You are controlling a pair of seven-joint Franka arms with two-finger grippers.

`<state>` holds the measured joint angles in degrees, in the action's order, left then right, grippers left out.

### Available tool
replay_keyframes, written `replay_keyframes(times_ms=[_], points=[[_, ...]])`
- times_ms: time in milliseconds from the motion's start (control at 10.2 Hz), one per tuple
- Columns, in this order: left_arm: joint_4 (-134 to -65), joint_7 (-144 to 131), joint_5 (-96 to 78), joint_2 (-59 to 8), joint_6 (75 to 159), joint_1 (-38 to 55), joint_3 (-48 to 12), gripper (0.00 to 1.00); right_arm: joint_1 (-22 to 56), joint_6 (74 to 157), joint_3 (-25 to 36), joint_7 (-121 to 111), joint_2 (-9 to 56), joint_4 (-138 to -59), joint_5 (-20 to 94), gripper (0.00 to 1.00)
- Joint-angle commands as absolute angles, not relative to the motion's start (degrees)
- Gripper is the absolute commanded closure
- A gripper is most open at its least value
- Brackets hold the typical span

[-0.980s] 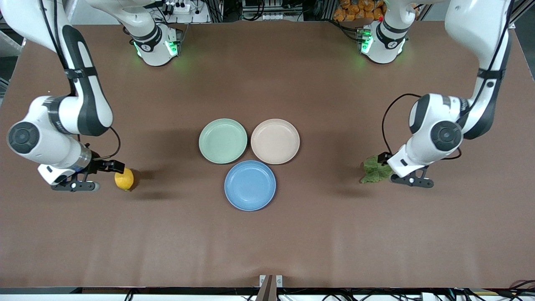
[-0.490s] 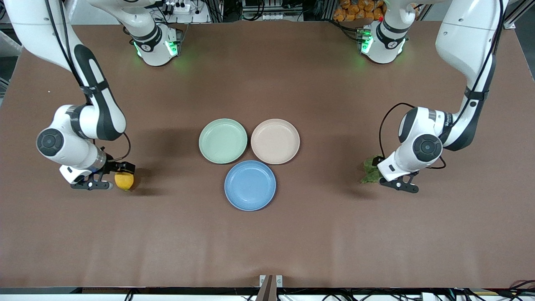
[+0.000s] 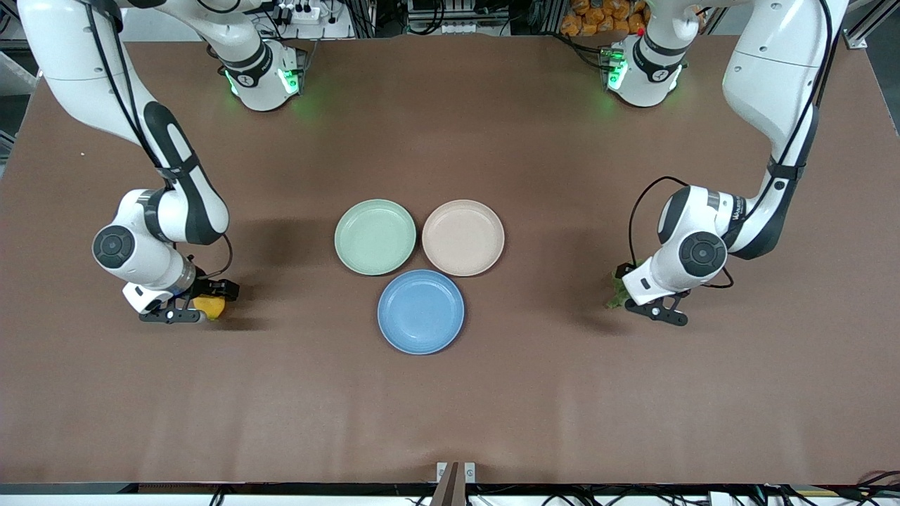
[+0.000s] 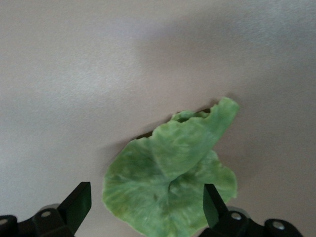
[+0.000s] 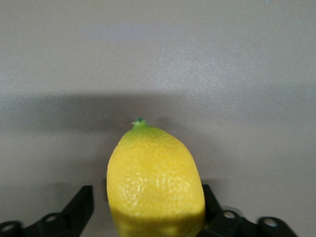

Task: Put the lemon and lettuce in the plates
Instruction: 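Close the right gripper on the lemon while the left gripper grasps the lettuce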

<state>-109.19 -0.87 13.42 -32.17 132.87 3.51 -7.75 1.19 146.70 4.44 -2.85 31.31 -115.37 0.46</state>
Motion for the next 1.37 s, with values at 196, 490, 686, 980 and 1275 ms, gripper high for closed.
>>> replay_keyframes(times_ms=[196,490,686,980,1275], points=[[-106.5,-0.6,13.6,-35.3,133.1,3.3,-9.4,0.0,1.2,145.6,3.4,-5.2,29.0,-115.1,1.1,0.9],[-106.4,-0.6,11.1,-35.7,133.1,2.8,-9.4,0.85,5.7,133.6,3.4,-1.3,25.5,-110.7,1.1,0.93],[-106.3,-0.7,10.7,-35.7,133.1,2.8,-9.4,1.0,10.2,133.2,1.9,6.1,25.6,-107.7,1.2,0.93],[-106.3,-0.9,10.6,-35.3,133.1,2.6,-9.4,1.0,17.0,133.5,0.6,14.4,28.1,-102.7,7.4,0.93],[-106.2,-3.7,10.2,-32.6,132.9,3.1,-9.5,1.0,24.3,133.9,0.7,23.8,35.4,-92.8,11.5,0.92]])
